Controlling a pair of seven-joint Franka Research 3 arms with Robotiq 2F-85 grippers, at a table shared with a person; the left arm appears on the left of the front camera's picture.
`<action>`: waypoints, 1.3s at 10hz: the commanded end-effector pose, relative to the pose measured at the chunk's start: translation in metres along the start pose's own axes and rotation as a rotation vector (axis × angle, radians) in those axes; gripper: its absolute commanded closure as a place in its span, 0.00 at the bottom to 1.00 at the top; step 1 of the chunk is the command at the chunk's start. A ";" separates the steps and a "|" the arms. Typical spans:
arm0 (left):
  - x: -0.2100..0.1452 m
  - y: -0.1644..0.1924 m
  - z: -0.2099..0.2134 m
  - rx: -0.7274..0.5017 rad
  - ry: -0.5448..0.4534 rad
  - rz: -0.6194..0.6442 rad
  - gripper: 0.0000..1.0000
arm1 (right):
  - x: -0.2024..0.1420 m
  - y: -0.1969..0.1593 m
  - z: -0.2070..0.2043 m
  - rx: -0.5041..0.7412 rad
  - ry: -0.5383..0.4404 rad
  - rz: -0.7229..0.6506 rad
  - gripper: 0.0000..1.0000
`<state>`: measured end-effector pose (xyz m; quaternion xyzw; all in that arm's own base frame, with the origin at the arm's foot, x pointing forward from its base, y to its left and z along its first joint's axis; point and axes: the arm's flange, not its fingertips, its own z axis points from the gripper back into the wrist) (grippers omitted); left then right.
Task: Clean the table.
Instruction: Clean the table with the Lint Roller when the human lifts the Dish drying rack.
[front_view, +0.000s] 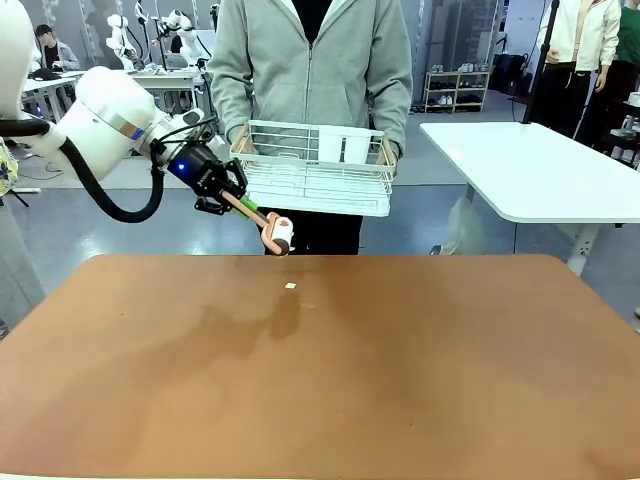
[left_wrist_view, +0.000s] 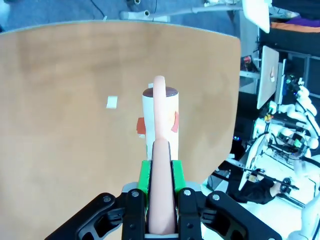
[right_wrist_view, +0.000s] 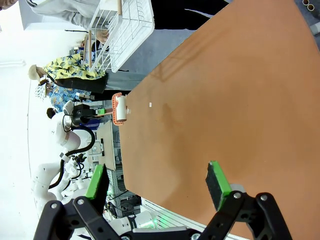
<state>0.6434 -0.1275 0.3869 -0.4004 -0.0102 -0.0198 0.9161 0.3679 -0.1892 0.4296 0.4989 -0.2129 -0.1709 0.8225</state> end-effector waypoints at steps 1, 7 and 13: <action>-0.011 0.024 0.005 0.029 0.048 0.023 0.79 | 0.000 0.002 0.001 0.016 -0.002 0.001 0.00; -0.022 0.074 -0.026 0.129 0.024 -0.023 0.79 | 0.000 0.002 0.001 0.016 -0.002 0.001 0.00; -0.015 0.050 -0.111 0.187 -0.028 -0.020 0.79 | 0.000 0.002 0.001 0.016 -0.002 0.001 0.00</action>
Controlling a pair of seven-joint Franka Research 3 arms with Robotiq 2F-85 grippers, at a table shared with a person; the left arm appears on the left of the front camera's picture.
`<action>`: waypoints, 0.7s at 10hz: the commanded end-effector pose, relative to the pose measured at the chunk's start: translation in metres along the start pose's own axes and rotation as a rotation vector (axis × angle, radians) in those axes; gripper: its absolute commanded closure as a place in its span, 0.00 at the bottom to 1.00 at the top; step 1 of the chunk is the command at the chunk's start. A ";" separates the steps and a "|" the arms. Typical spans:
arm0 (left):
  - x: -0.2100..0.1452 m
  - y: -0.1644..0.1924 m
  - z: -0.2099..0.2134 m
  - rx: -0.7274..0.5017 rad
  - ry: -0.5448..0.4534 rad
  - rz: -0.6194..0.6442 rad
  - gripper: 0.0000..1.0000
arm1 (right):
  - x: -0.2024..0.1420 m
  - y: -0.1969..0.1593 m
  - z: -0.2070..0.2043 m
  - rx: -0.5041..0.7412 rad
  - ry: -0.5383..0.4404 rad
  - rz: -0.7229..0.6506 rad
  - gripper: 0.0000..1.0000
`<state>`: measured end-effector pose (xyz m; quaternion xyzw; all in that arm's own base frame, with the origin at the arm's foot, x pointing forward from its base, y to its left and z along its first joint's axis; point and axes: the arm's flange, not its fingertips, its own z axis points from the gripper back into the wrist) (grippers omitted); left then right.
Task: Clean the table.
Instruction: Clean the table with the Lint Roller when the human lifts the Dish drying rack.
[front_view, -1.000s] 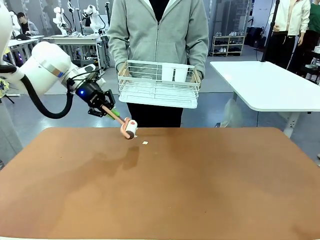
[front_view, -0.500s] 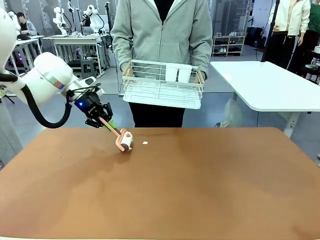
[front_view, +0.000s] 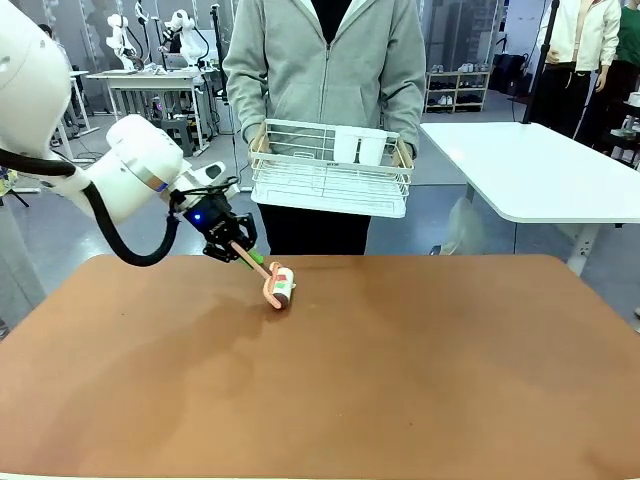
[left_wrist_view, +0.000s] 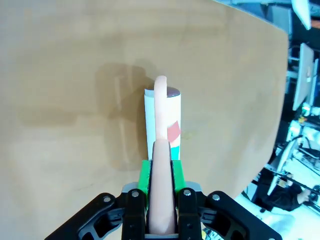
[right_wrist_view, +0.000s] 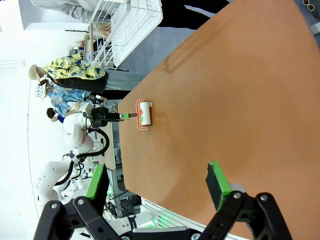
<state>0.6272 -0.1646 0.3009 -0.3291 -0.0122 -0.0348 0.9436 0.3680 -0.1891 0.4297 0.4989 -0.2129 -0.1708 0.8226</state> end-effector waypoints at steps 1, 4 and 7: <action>0.006 -0.002 -0.031 0.029 -0.052 0.007 0.79 | 0.000 0.002 0.001 0.017 -0.003 0.001 0.00; 0.018 -0.027 -0.040 0.010 -0.044 -0.006 0.79 | 0.000 0.002 0.001 0.017 -0.003 0.001 0.00; 0.025 -0.050 -0.009 -0.024 -0.078 0.015 0.79 | 0.000 0.002 0.001 0.017 -0.003 0.001 0.00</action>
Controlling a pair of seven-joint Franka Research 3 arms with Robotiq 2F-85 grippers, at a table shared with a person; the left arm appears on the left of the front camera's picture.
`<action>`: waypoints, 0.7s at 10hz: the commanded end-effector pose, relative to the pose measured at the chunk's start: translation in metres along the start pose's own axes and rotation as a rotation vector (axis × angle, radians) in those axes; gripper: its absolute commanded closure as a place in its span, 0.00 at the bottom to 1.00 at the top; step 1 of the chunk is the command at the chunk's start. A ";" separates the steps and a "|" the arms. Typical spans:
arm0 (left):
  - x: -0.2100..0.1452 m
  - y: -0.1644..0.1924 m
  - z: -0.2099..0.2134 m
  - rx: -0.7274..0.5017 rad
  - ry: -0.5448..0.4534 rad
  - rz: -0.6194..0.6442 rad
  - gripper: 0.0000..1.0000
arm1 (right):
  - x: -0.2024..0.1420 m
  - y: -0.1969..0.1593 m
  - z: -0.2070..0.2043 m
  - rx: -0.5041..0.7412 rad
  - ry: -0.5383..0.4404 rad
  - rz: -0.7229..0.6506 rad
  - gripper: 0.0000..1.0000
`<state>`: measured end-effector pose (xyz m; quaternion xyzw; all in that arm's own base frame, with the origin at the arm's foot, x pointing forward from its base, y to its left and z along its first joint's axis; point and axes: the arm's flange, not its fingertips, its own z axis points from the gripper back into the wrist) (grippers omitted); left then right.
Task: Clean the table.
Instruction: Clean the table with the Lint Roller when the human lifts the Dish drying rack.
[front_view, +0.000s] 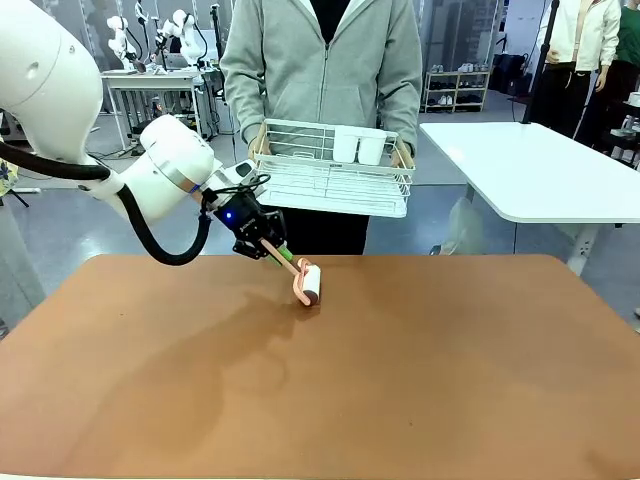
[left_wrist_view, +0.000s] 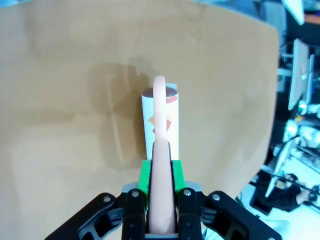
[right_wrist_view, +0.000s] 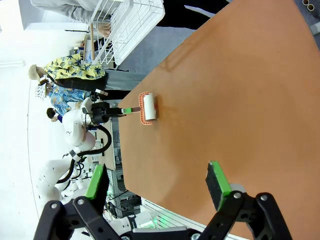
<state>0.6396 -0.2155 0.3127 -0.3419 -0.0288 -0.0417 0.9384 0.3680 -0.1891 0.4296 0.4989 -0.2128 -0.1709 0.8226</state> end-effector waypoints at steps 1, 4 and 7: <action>0.010 -0.012 0.037 0.010 -0.069 0.049 0.79 | 0.000 0.002 0.001 0.017 -0.003 0.001 0.00; -0.015 -0.019 0.137 -0.027 0.031 0.023 0.79 | 0.000 0.002 0.001 0.017 -0.003 0.001 0.00; -0.059 0.011 0.245 0.148 0.044 -0.008 0.79 | 0.000 0.002 0.001 0.017 -0.003 0.001 0.00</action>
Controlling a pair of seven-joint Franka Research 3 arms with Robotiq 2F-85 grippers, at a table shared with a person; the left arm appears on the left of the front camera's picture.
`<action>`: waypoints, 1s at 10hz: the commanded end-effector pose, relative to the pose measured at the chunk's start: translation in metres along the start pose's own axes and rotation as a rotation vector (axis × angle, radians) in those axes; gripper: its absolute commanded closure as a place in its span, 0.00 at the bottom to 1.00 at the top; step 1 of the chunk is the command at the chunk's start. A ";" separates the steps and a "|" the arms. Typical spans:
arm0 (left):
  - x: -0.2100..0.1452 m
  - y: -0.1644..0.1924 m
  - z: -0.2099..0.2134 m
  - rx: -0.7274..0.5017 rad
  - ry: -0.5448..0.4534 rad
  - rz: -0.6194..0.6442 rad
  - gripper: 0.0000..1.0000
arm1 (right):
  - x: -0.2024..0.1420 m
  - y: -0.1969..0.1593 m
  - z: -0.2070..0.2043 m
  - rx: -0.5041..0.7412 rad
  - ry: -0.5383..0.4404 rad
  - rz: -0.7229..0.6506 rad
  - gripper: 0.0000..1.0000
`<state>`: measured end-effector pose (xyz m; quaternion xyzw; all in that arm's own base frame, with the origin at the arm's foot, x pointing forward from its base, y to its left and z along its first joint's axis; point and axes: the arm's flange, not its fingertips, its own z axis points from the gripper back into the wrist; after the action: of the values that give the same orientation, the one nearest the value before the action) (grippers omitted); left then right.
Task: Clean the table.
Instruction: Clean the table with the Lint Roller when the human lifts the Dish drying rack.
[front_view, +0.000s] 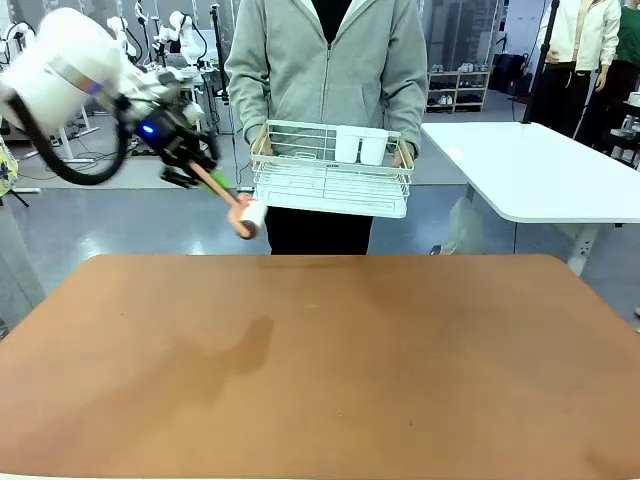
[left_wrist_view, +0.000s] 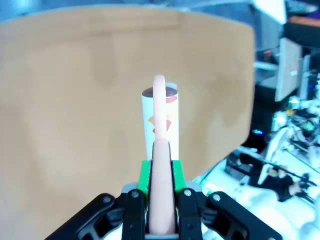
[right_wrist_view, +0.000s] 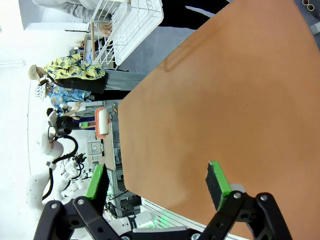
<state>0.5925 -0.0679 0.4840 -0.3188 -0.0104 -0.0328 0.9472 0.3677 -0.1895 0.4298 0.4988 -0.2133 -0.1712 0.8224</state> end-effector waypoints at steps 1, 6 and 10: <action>-0.032 0.035 0.053 0.295 0.004 -0.082 0.79 | 0.000 0.002 0.000 0.017 -0.001 0.001 0.00; -0.055 0.092 0.100 0.315 -0.061 -0.080 0.79 | 0.000 0.002 0.000 0.017 -0.001 0.001 0.00; -0.052 0.101 0.123 0.391 -0.004 -0.037 0.79 | 0.000 0.002 0.000 0.017 -0.001 0.001 0.00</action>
<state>0.5494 0.0866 0.5143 -0.1350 -0.0308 -0.0459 0.9893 0.3677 -0.1894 0.4297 0.4987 -0.2131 -0.1712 0.8225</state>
